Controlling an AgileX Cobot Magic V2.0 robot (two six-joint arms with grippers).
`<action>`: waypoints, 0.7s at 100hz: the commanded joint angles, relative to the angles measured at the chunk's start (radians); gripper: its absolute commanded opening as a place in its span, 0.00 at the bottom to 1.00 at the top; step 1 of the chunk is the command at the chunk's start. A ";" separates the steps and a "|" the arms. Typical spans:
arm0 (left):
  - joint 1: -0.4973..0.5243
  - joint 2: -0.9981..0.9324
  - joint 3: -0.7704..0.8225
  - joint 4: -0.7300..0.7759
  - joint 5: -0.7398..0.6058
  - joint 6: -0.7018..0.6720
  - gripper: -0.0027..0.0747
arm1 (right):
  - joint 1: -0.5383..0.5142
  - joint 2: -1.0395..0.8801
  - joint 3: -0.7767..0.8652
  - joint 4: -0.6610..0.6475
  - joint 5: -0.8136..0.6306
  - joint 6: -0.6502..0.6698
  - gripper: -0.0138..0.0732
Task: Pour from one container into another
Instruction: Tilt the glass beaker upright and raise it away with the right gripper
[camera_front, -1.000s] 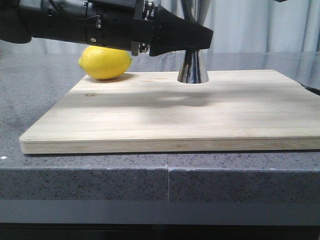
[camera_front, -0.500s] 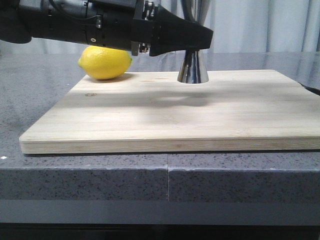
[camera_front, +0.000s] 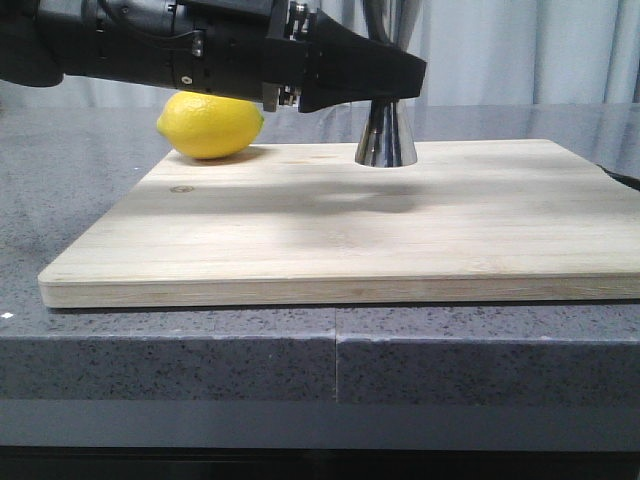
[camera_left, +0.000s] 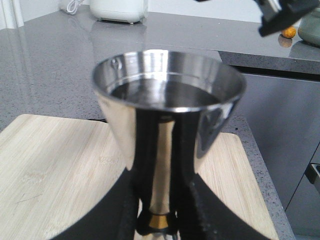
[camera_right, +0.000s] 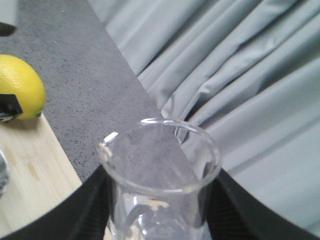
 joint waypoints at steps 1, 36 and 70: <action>-0.008 -0.048 -0.031 -0.077 0.112 -0.008 0.11 | -0.001 -0.034 -0.039 0.077 0.040 0.008 0.45; -0.008 -0.048 -0.031 -0.077 0.112 -0.008 0.11 | -0.062 0.010 -0.035 0.256 0.076 0.008 0.45; -0.008 -0.048 -0.031 -0.077 0.112 -0.008 0.11 | -0.079 0.105 -0.009 0.341 0.026 0.008 0.45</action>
